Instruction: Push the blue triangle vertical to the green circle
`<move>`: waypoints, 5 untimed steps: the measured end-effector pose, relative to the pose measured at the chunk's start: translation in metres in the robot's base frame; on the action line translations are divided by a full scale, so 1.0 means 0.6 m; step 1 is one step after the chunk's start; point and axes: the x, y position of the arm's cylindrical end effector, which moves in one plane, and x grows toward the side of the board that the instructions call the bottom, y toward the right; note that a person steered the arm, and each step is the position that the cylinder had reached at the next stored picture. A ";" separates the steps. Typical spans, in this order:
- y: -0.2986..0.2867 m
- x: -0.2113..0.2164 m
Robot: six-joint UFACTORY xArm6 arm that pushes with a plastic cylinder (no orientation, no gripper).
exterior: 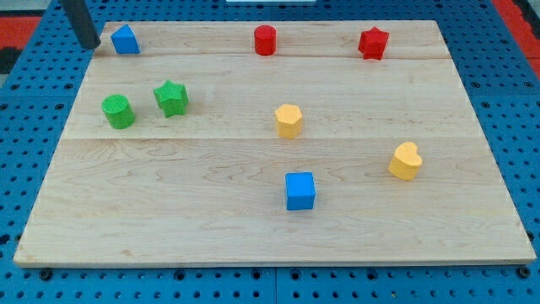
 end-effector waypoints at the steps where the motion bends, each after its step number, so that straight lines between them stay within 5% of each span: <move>1: 0.021 -0.008; 5: 0.096 -0.022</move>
